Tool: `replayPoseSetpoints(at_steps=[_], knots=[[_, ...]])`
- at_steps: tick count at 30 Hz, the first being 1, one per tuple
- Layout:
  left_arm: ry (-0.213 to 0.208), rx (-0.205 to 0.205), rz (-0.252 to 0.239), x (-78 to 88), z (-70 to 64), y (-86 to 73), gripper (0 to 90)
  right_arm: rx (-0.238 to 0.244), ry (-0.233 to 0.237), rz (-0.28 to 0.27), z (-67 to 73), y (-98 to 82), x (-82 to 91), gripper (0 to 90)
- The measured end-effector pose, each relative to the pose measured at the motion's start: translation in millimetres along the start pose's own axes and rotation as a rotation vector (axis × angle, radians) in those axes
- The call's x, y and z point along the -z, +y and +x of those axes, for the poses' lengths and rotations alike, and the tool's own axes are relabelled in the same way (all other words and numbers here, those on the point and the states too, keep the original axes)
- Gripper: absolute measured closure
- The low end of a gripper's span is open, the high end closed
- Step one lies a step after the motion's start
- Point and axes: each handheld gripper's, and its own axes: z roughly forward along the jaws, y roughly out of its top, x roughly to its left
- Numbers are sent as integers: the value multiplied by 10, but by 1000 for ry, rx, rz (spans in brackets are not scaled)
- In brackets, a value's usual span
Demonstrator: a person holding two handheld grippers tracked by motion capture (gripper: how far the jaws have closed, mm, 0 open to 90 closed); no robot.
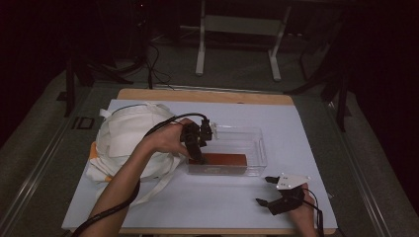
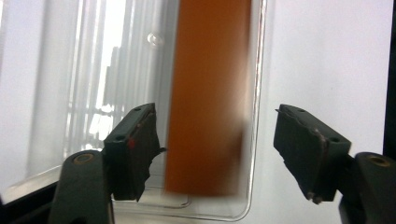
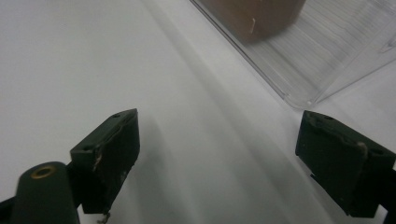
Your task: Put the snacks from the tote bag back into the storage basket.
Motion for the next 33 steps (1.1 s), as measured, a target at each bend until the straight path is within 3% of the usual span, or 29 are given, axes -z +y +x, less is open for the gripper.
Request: replayPoseSetpoints(at_steps=[18,27,32,33], knots=[[27,15,-2,73,-8,-107,311,1,0,0,1,0,0,138],[77,50,-54,170,-11,-226,314,-1,-1,-1,0,0,0,138],[121,78,-67,214,-39,-301,313,-1,-3,-2,-1,0,2,138],[147,95,-80,241,-69,-353,314,-2,-3,-2,-2,0,2,137]])
